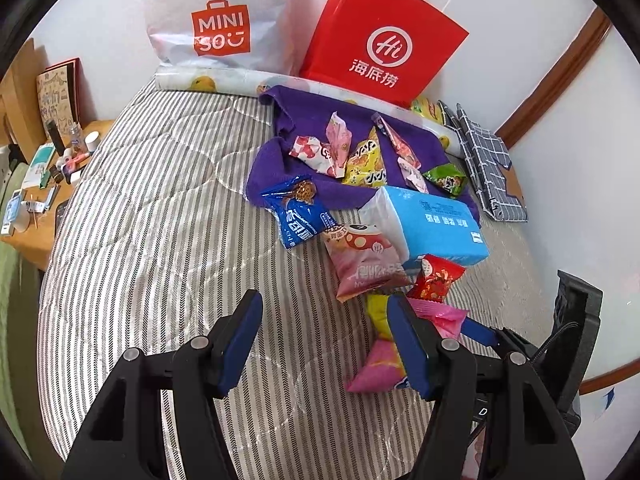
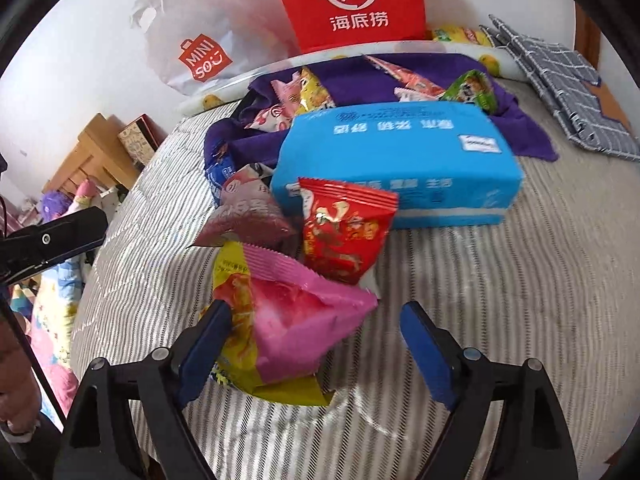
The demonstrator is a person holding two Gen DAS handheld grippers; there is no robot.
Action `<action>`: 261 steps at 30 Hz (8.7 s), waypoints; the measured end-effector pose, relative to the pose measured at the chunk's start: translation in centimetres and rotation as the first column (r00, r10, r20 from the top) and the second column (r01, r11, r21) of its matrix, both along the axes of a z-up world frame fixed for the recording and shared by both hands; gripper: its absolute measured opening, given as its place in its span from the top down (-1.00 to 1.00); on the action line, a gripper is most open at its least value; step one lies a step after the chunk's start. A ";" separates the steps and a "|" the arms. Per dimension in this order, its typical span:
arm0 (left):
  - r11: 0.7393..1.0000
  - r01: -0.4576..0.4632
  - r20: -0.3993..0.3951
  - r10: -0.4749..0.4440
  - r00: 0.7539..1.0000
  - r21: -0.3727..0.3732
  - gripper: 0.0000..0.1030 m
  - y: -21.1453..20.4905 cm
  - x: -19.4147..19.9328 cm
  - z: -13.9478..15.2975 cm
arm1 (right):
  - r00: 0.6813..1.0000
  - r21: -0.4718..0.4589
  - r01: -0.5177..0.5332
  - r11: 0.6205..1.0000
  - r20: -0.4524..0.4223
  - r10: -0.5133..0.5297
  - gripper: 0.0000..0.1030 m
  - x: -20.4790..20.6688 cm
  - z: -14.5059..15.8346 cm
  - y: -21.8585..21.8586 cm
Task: Organize snacks
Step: 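Grasp the pink-yellow chip bag with the right tool and lift it, then grasp the pink-white panda snack bag with the left tool while the right tool holds the chip bag, then carry both held bags over the purple towel, then lower both bags onto the purple towel and open both tools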
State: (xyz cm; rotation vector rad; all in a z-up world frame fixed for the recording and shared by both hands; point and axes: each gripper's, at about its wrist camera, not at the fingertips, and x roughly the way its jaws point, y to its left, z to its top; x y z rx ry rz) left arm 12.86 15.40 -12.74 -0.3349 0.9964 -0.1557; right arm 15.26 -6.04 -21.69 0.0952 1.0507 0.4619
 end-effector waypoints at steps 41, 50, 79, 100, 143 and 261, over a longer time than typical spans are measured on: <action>0.995 -0.096 -0.018 0.096 0.995 -0.035 -0.24 4.6 -1.6 -1.4 | 0.992 -0.018 -0.116 0.993 -0.047 0.115 -0.69 -1.3 -0.6 6.8; 0.996 -0.079 -0.050 0.078 0.996 -0.031 -0.24 3.1 -0.1 -2.6 | 0.990 -0.023 -0.134 0.991 0.039 0.135 -0.43 -2.9 1.1 4.5; 0.994 -0.073 -0.152 0.060 0.987 -0.082 -0.05 -4.4 9.5 -5.6 | 0.990 -0.003 0.109 0.994 0.086 -0.109 -0.42 -1.4 2.5 -10.7; 0.996 -0.021 -0.100 0.011 0.995 -0.092 0.40 -3.2 2.0 -4.0 | 0.990 0.040 0.121 0.992 0.063 -0.123 -0.42 -2.6 2.6 -11.6; 0.992 0.127 -0.098 -0.128 0.987 -0.018 0.07 -7.7 1.8 -4.0 | 0.984 0.015 0.026 1.000 0.178 -0.028 -0.41 -4.0 5.6 -11.4; 0.994 -0.028 -0.002 0.029 1.000 0.109 -0.48 -1.5 8.5 1.6 | 0.957 -0.047 0.146 0.988 0.258 -0.129 -0.67 5.5 7.9 -5.8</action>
